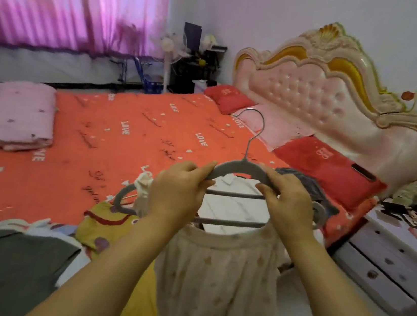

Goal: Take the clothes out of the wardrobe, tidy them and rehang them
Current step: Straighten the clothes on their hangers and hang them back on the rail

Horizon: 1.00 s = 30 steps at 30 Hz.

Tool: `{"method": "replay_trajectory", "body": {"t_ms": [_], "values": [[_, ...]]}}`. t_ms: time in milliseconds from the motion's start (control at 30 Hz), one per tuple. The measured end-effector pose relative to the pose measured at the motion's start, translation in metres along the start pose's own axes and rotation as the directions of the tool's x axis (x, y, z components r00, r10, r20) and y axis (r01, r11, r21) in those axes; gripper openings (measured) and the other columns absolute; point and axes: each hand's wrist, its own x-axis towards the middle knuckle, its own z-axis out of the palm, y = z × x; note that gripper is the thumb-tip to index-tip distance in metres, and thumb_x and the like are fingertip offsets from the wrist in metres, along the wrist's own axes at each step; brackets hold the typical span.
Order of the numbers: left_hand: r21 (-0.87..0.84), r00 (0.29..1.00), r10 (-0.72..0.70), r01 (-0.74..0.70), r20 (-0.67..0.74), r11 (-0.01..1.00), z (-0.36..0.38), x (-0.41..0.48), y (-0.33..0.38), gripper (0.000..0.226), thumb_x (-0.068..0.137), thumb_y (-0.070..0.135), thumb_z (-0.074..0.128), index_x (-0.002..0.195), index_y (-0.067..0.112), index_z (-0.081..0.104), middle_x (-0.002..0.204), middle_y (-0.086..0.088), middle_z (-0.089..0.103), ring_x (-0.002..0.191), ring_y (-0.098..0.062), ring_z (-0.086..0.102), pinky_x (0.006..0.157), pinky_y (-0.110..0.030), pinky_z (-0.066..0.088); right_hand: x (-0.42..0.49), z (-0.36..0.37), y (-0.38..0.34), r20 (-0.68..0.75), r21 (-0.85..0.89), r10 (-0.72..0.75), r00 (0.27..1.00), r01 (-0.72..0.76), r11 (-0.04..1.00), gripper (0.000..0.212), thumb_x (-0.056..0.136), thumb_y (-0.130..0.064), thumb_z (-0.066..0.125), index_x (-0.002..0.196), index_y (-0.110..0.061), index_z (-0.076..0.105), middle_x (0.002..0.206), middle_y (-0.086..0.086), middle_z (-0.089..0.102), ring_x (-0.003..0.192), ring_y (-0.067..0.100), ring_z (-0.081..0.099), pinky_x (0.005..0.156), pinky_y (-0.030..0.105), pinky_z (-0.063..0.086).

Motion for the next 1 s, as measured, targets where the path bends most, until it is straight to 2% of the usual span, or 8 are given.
{"method": "replay_trajectory", "body": {"t_ms": [133, 267, 433, 533, 733, 900, 1000], "values": [[0.086, 0.99, -0.14, 0.142, -0.034, 0.986, 0.007, 0.022, -0.043, 0.036, 0.088, 0.027, 0.061, 0.124, 0.027, 0.06, 0.083, -0.008, 0.062, 0.077, -0.032, 0.055, 0.057, -0.039, 0.044, 0.054, 0.061, 0.002, 0.088, 0.119, -0.106, 0.99, 0.095, 0.988, 0.042, 0.083, -0.017, 0.069, 0.124, -0.02, 0.061, 0.08, 0.012, 0.062, 0.077, 0.03, 0.055, 0.072, 0.044, 0.045], [0.185, 0.961, -0.262, 0.274, -0.083, 0.944, 0.015, 0.046, -0.075, 0.036, 0.089, 0.028, 0.059, 0.125, 0.028, 0.059, 0.086, -0.01, 0.062, 0.082, -0.032, 0.055, 0.058, -0.038, 0.04, 0.107, 0.114, 0.004, 0.166, 0.223, -0.219, 0.962, 0.18, 0.958, 0.042, 0.083, -0.017, 0.069, 0.124, -0.019, 0.061, 0.076, 0.009, 0.058, 0.073, 0.028, 0.053, 0.066, 0.04, 0.042], [0.261, 0.914, -0.384, 0.405, -0.129, 0.876, 0.015, 0.064, -0.111, 0.036, 0.089, 0.027, 0.059, 0.126, 0.026, 0.059, 0.084, -0.01, 0.06, 0.08, -0.032, 0.054, 0.057, -0.034, 0.036, 0.151, 0.173, -0.006, 0.259, 0.34, -0.325, 0.91, 0.229, 0.912, 0.041, 0.084, -0.018, 0.068, 0.125, -0.021, 0.061, 0.084, 0.01, 0.062, 0.082, 0.029, 0.055, 0.072, 0.042, 0.045], [0.287, 0.891, -0.432, 0.454, -0.139, 0.844, 0.012, 0.071, -0.132, 0.036, 0.09, 0.026, 0.059, 0.125, 0.026, 0.059, 0.086, -0.01, 0.062, 0.082, -0.031, 0.055, 0.059, -0.036, 0.039, 0.169, 0.2, -0.017, 0.304, 0.378, -0.369, 0.879, 0.244, 0.893, 0.042, 0.085, -0.018, 0.067, 0.126, -0.021, 0.06, 0.084, 0.013, 0.061, 0.083, 0.031, 0.055, 0.072, 0.042, 0.044], [0.281, 0.893, -0.4, 0.446, -0.208, 0.85, 0.009, 0.096, -0.188, 0.034, 0.085, 0.023, 0.065, 0.12, 0.021, 0.064, 0.08, -0.011, 0.062, 0.079, -0.034, 0.056, 0.058, -0.038, 0.042, 0.206, 0.248, -0.04, 0.287, 0.377, -0.375, 0.881, 0.256, 0.89, 0.041, 0.084, -0.019, 0.068, 0.124, -0.022, 0.062, 0.084, 0.014, 0.062, 0.083, 0.032, 0.055, 0.071, 0.04, 0.043], [0.33, 0.848, -0.528, 0.515, -0.057, 0.791, 0.041, 0.078, -0.248, 0.036, 0.091, 0.033, 0.055, 0.127, 0.031, 0.056, 0.086, -0.007, 0.06, 0.085, -0.029, 0.054, 0.06, -0.035, 0.037, 0.191, 0.309, -0.032, 0.448, 0.316, -0.32, 0.835, 0.187, 0.93, 0.041, 0.088, -0.023, 0.063, 0.128, -0.026, 0.058, 0.09, 0.009, 0.06, 0.089, 0.028, 0.054, 0.074, 0.037, 0.042], [0.328, 0.819, -0.574, 0.547, -0.018, 0.77, 0.063, 0.069, -0.278, 0.036, 0.092, 0.034, 0.053, 0.127, 0.032, 0.056, 0.084, -0.005, 0.059, 0.082, -0.028, 0.054, 0.058, -0.033, 0.034, 0.186, 0.346, -0.021, 0.512, 0.282, -0.301, 0.805, 0.173, 0.944, 0.04, 0.089, -0.024, 0.062, 0.128, -0.027, 0.057, 0.093, 0.008, 0.061, 0.091, 0.027, 0.054, 0.076, 0.037, 0.043]]}}
